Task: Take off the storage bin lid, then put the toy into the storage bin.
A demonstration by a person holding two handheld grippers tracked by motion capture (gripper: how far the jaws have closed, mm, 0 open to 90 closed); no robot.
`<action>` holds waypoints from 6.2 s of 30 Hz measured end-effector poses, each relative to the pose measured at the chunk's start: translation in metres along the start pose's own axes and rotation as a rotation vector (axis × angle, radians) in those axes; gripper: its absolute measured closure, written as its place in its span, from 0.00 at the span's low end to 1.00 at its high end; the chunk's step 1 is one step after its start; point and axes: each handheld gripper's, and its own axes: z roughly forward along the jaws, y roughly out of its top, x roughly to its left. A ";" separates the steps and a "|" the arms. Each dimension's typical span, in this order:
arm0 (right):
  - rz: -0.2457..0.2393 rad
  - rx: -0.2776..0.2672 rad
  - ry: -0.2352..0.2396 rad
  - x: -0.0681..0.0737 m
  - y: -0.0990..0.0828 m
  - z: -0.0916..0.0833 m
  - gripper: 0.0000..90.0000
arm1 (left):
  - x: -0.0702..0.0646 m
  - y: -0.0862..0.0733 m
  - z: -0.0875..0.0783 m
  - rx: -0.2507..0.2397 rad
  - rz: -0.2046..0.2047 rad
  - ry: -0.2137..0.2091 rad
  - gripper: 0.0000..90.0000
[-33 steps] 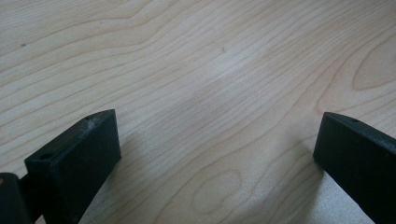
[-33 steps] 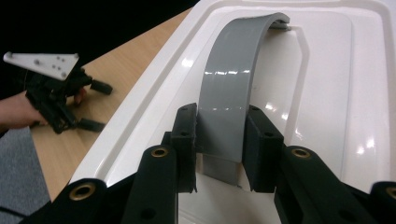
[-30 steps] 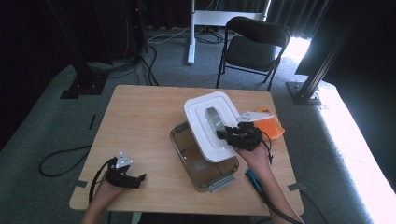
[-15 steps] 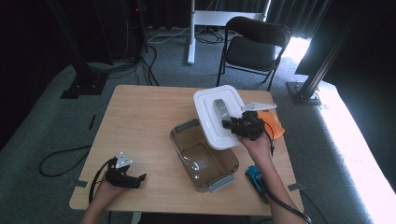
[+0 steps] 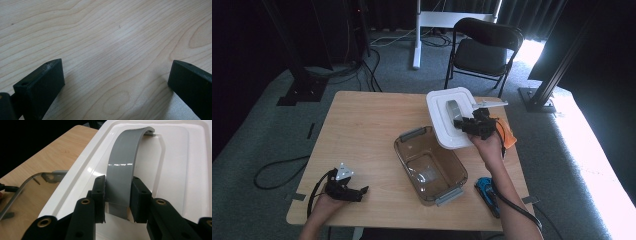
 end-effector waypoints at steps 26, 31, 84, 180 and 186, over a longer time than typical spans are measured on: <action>0.071 0.029 -0.092 -0.039 0.015 0.046 0.76 | 0.000 0.000 0.000 0.000 -0.001 0.000 0.01; 0.080 0.048 -0.108 -0.043 0.014 0.055 0.76 | 0.000 0.000 0.000 -0.001 0.000 0.000 0.01; 0.161 0.216 -0.069 -0.058 -0.066 0.127 0.75 | 0.000 0.000 0.000 0.000 0.002 -0.001 0.01; 0.269 -0.010 -0.282 -0.118 -0.092 -0.043 0.15 | 0.000 0.000 0.000 0.000 0.001 -0.002 0.01; 0.280 0.005 -0.288 -0.125 -0.095 -0.041 0.15 | 0.000 0.000 0.000 0.000 0.002 -0.002 0.01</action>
